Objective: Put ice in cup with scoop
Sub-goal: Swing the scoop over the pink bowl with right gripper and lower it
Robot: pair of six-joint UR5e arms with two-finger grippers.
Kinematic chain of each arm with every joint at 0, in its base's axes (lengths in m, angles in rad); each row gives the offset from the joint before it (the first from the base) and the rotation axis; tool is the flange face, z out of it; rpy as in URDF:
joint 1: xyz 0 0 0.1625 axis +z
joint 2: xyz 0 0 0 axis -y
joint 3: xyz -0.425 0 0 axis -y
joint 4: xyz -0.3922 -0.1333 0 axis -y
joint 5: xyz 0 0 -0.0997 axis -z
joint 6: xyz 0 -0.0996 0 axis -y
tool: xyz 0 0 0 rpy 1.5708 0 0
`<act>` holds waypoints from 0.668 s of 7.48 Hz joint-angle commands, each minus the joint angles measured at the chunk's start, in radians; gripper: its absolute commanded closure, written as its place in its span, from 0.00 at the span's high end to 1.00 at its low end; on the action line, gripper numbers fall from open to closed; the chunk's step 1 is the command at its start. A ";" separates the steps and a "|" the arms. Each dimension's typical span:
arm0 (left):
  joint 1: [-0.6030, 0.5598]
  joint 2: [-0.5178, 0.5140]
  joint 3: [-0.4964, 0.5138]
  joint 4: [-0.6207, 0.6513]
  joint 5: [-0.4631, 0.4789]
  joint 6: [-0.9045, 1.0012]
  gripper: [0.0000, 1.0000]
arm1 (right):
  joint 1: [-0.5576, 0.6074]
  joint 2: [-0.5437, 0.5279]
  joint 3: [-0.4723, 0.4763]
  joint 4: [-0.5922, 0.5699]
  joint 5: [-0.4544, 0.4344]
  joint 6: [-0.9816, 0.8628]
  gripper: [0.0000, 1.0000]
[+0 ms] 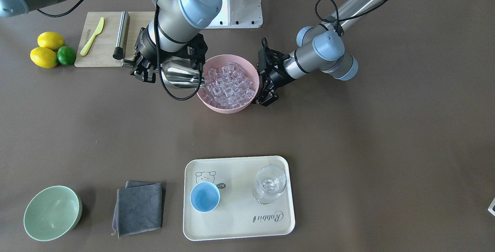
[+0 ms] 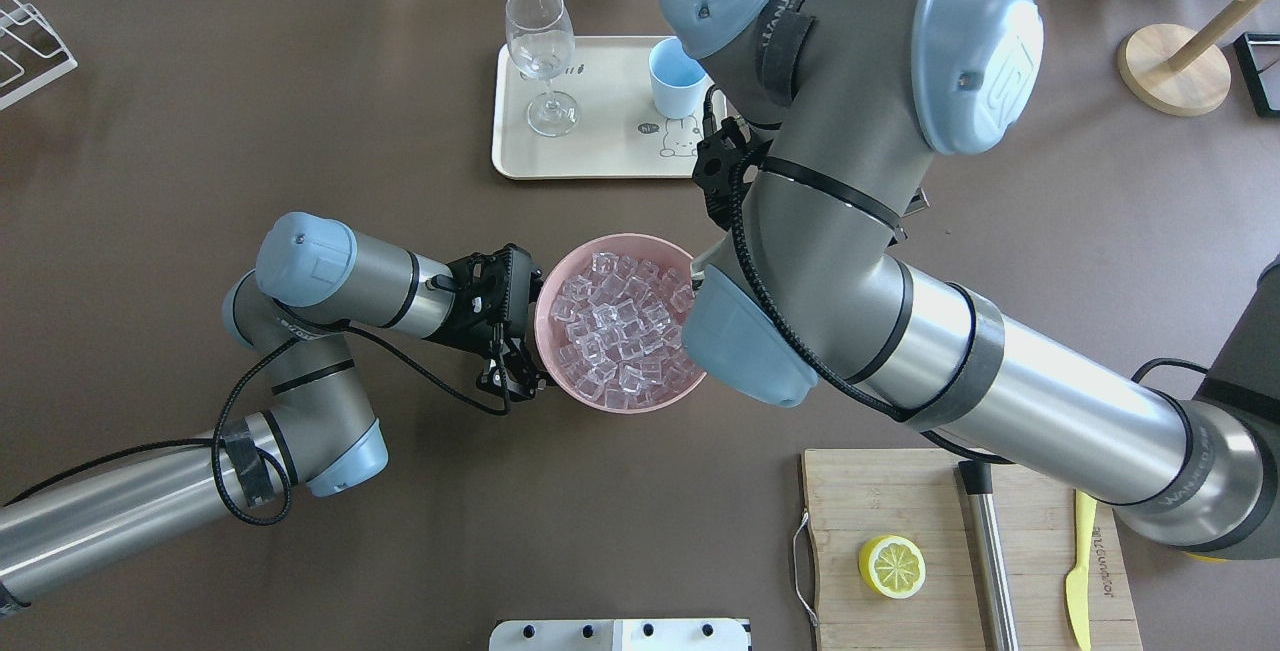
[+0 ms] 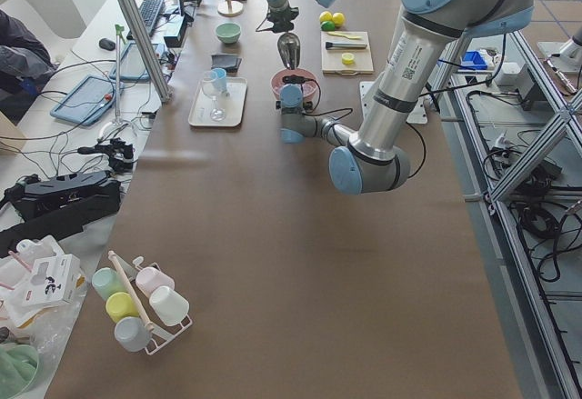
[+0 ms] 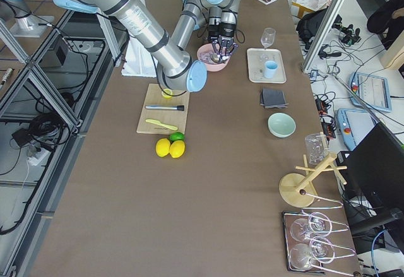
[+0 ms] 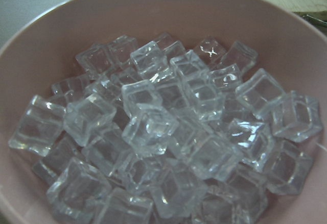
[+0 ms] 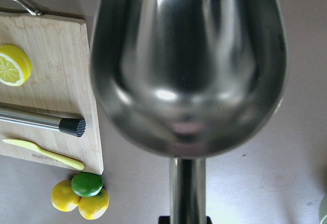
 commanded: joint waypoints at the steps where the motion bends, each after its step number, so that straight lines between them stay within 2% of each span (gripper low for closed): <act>1: 0.000 -0.001 -0.001 0.005 0.001 0.003 0.98 | -0.061 0.035 -0.076 -0.004 -0.051 0.048 0.00; 5: 0.000 -0.002 -0.005 0.006 0.001 0.003 0.98 | -0.088 0.098 -0.188 -0.004 -0.054 0.089 0.00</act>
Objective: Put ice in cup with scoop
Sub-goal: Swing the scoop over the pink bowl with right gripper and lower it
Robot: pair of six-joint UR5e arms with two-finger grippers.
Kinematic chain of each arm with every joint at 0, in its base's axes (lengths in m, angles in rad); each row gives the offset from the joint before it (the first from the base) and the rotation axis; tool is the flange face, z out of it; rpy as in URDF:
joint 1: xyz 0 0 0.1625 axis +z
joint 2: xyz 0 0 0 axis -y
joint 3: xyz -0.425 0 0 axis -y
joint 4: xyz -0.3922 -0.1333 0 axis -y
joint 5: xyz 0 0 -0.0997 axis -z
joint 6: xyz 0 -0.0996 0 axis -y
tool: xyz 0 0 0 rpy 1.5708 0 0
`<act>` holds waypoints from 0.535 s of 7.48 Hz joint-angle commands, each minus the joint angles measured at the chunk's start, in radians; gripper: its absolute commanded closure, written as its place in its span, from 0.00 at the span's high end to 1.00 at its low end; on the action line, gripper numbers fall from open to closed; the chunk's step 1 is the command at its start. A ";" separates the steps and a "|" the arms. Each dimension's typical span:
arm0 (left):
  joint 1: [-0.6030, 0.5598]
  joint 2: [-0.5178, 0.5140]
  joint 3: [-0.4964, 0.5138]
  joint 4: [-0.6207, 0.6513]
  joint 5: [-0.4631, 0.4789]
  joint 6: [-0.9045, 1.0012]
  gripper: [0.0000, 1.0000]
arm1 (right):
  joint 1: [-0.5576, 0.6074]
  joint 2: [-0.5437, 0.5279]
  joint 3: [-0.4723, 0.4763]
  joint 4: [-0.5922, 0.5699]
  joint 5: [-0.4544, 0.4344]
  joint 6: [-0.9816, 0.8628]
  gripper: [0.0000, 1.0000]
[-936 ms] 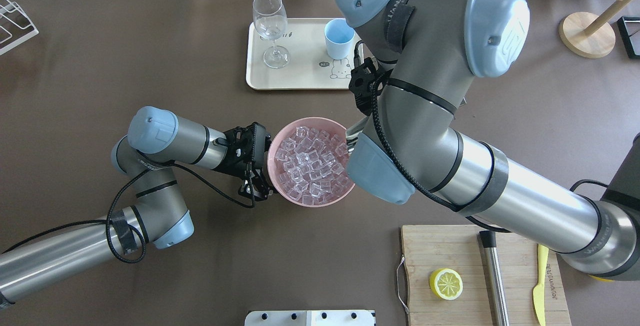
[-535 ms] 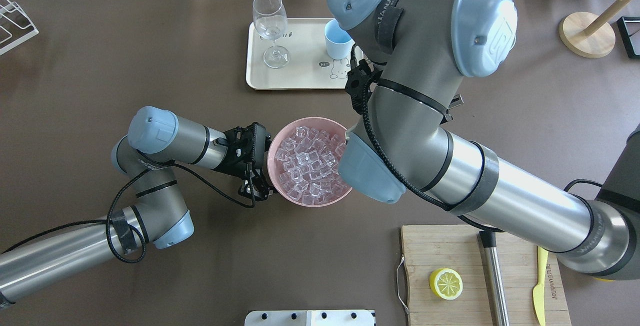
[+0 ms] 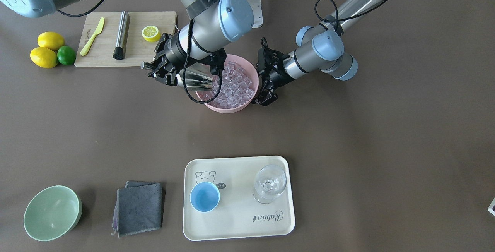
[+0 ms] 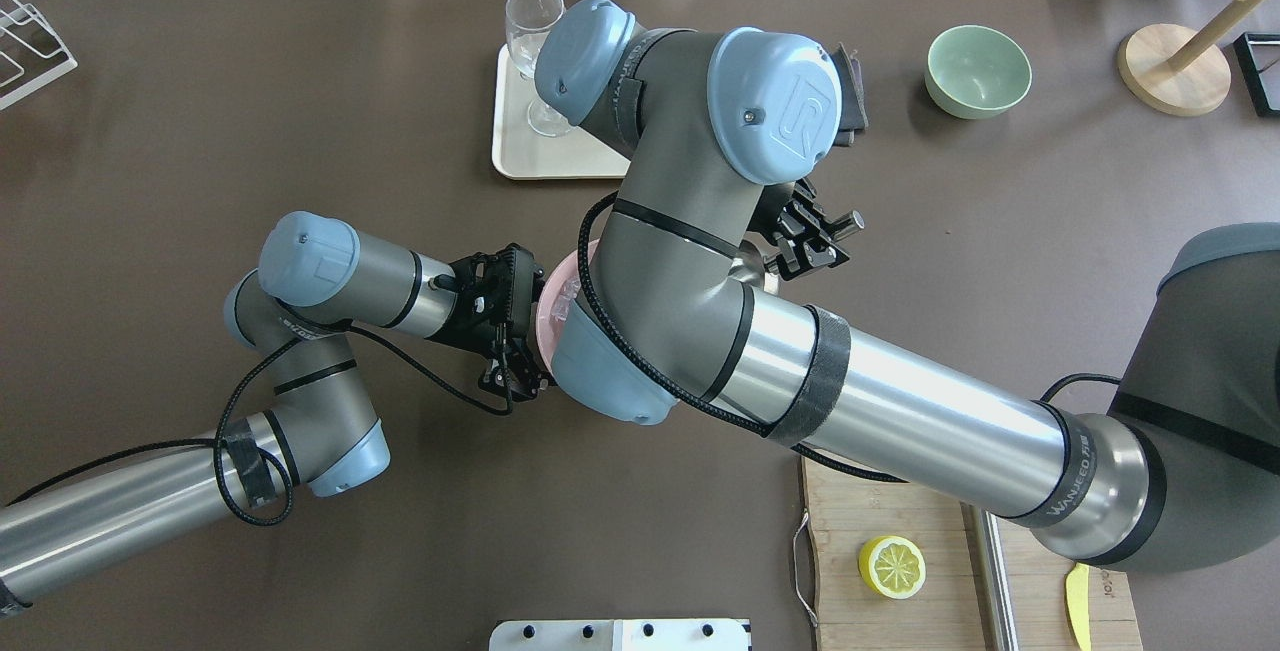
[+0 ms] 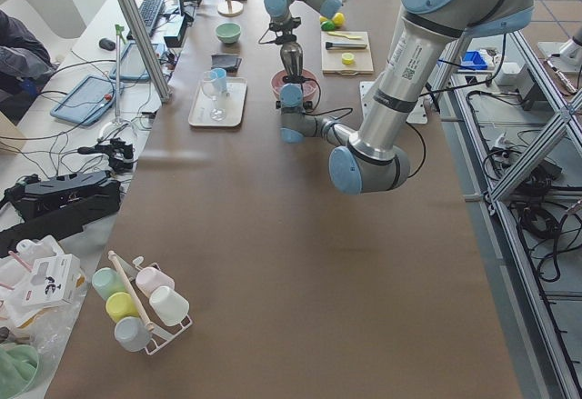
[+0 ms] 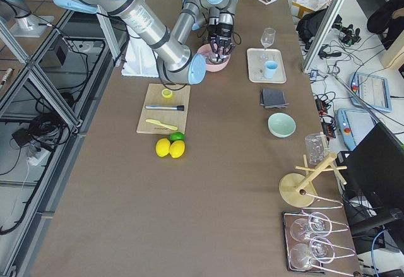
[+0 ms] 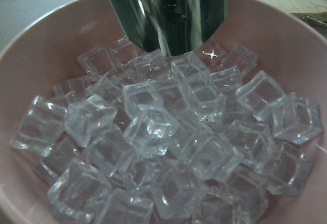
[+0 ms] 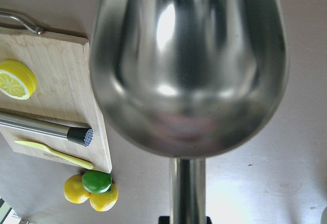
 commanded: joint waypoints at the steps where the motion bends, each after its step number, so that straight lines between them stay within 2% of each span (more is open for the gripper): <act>1: 0.000 -0.002 -0.003 0.001 -0.001 0.000 0.98 | -0.033 0.017 -0.043 0.002 -0.002 0.049 0.00; 4: 0.000 0.000 -0.008 0.000 -0.001 0.000 0.98 | -0.047 0.017 -0.054 0.014 -0.001 0.084 0.00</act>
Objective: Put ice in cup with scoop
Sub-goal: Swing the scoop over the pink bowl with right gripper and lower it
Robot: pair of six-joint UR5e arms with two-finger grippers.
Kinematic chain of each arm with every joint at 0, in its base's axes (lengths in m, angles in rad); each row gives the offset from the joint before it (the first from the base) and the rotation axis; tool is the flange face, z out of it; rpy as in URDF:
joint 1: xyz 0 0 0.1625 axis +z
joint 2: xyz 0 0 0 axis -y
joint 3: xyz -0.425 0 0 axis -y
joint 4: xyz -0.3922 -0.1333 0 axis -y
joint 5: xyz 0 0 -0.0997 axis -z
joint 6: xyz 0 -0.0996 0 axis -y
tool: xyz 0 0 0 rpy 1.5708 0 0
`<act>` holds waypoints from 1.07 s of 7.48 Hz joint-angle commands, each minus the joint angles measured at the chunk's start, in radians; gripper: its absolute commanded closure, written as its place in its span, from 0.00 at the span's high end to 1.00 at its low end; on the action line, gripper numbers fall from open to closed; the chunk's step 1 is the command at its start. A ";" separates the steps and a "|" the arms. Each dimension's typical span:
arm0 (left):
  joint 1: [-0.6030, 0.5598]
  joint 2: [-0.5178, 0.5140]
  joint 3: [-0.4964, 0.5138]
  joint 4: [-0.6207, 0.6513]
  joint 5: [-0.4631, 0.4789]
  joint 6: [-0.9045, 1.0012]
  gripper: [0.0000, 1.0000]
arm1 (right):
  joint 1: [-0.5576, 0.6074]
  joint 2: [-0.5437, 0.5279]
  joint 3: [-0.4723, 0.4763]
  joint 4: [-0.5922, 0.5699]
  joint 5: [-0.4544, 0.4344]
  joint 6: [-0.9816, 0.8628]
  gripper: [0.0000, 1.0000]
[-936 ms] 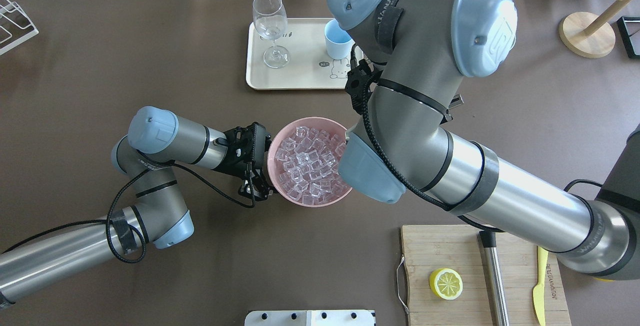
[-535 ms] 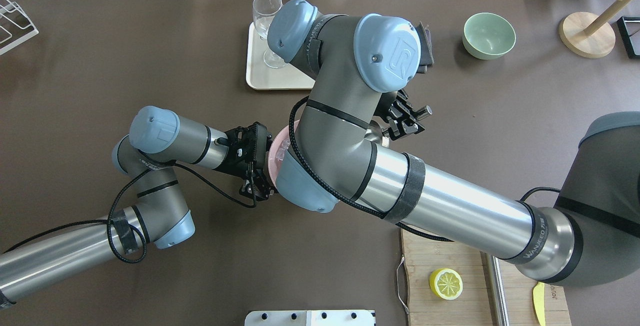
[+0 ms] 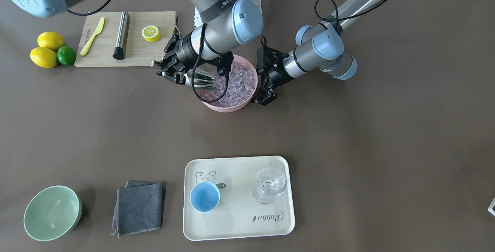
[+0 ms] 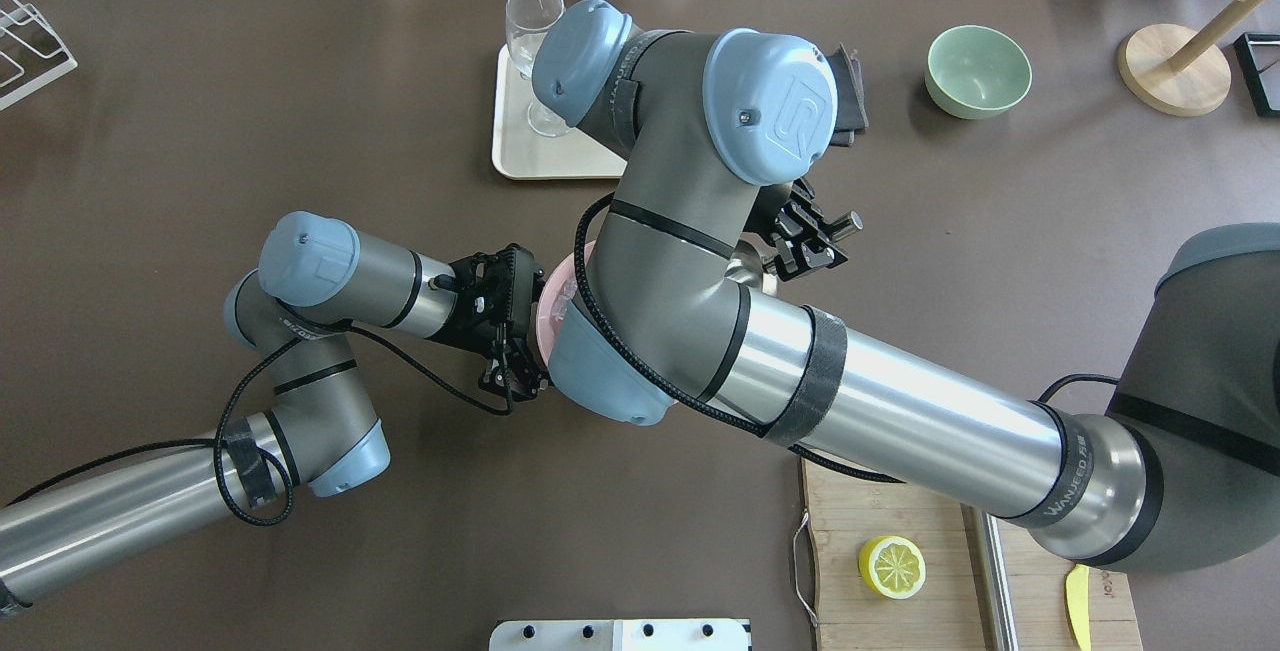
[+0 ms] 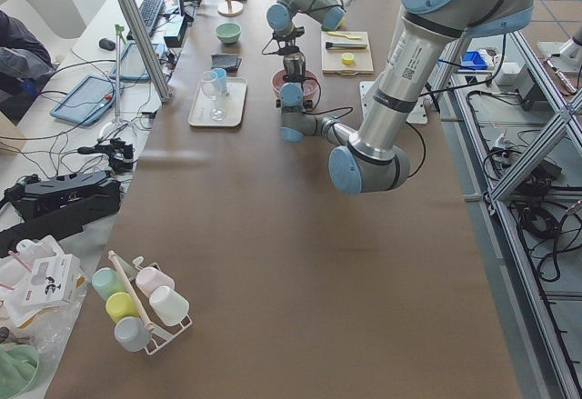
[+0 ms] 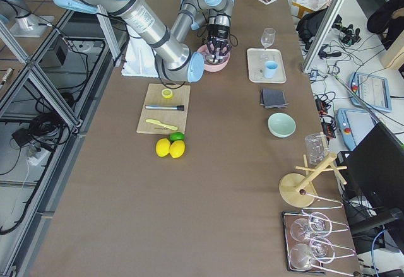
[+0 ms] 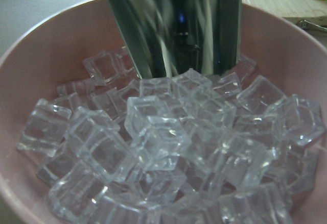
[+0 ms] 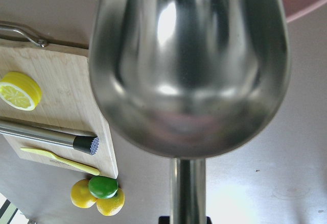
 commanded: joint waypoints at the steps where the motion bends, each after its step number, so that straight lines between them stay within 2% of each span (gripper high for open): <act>1: 0.000 0.000 -0.001 0.000 0.000 0.002 0.99 | -0.005 -0.001 -0.006 0.024 0.003 0.023 0.00; 6: 0.000 0.000 -0.001 0.001 0.003 0.002 0.98 | -0.005 -0.021 0.012 0.192 0.067 0.164 0.00; 8: 0.000 0.000 -0.001 0.000 0.003 0.003 0.98 | -0.005 -0.053 0.073 0.200 0.080 0.209 0.00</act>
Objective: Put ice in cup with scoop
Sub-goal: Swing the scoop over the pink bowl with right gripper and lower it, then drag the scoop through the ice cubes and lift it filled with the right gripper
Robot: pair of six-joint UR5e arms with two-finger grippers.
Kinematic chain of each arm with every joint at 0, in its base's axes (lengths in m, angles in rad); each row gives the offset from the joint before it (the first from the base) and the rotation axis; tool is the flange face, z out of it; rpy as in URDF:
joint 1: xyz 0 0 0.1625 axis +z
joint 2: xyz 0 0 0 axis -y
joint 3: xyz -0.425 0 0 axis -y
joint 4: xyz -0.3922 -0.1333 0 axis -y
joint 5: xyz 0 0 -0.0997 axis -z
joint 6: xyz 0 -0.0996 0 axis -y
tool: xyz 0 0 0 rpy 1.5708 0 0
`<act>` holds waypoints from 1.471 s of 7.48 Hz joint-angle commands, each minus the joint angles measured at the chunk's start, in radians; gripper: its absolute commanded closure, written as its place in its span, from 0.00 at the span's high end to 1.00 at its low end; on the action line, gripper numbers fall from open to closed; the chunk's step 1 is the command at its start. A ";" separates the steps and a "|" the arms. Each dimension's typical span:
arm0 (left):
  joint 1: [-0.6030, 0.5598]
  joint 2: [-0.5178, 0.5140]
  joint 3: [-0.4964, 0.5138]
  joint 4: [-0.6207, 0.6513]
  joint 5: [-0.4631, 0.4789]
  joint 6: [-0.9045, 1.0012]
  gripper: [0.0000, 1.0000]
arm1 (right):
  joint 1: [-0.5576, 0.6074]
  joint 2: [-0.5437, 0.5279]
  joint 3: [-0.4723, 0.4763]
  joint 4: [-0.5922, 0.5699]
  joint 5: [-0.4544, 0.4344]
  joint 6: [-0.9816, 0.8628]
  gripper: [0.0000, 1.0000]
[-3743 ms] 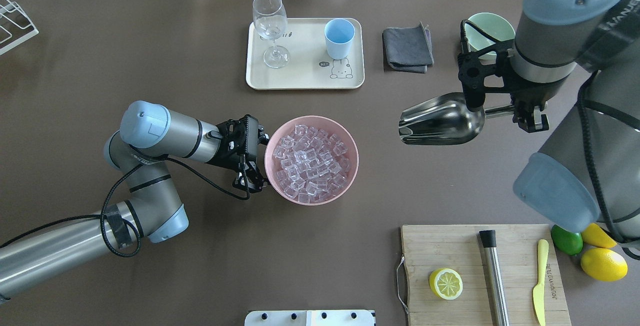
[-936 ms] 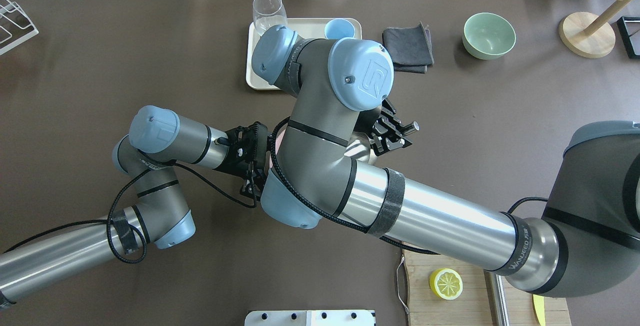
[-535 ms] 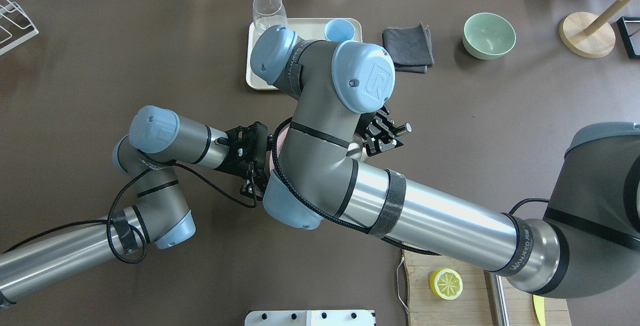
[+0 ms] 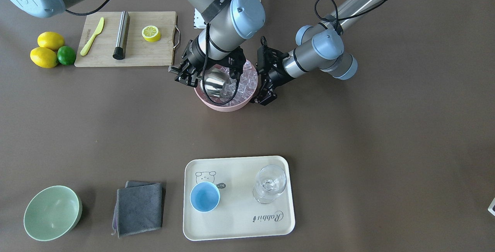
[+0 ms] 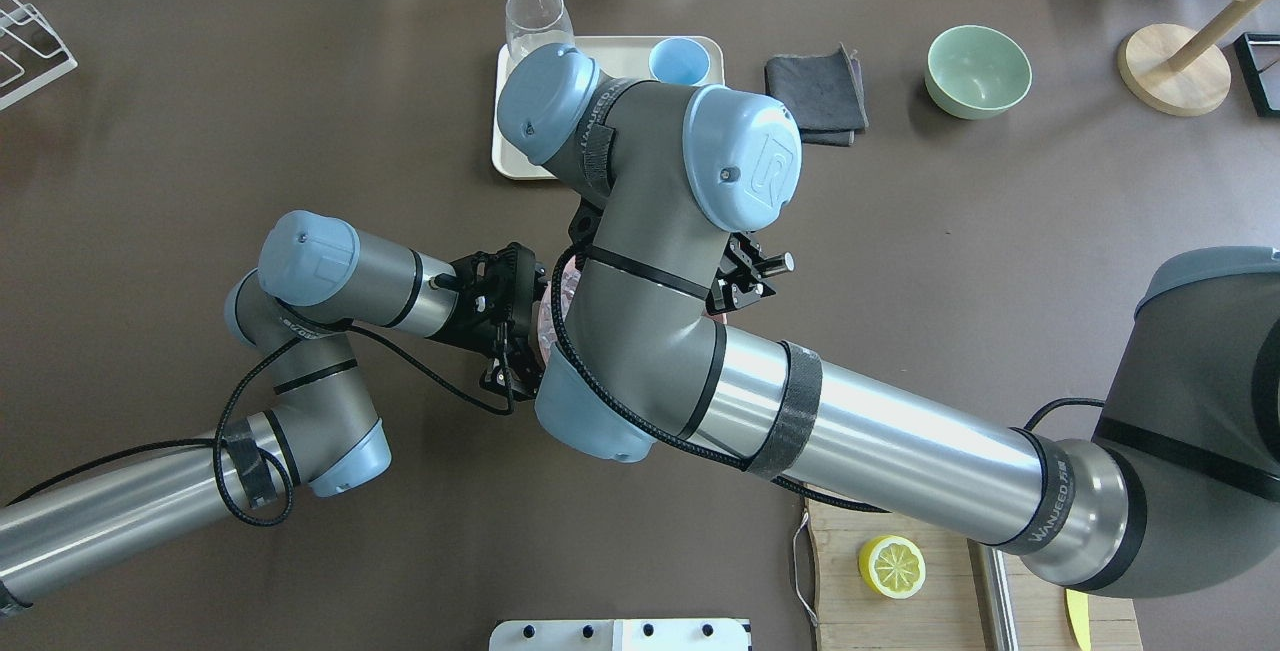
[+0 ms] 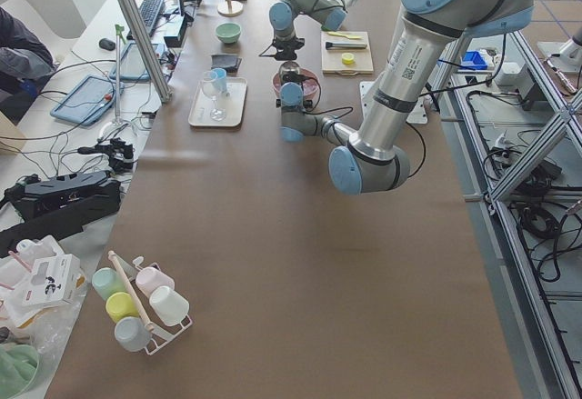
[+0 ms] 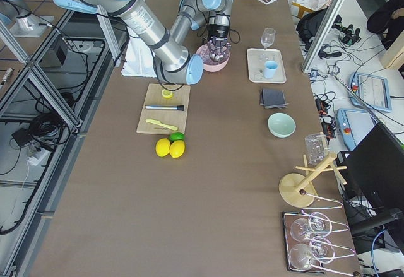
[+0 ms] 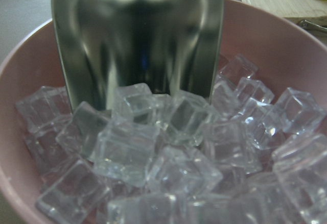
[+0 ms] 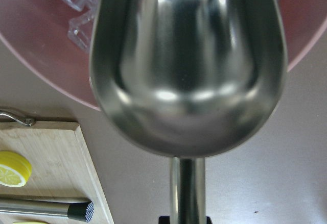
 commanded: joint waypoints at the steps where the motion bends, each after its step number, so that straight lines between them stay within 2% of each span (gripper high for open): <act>1: 0.000 0.000 0.000 0.001 0.000 0.001 0.99 | 0.000 -0.046 0.078 0.016 0.013 0.046 0.00; 8: 0.000 0.000 0.000 0.004 0.002 0.001 0.98 | 0.000 -0.207 0.238 0.271 0.033 0.211 0.00; 10: 0.000 0.000 0.000 0.018 0.003 0.003 0.98 | 0.000 -0.227 0.254 0.305 0.038 0.214 0.00; 11: 0.000 0.002 0.002 0.021 0.002 0.002 0.99 | 0.000 -0.253 0.255 0.373 0.052 0.220 0.00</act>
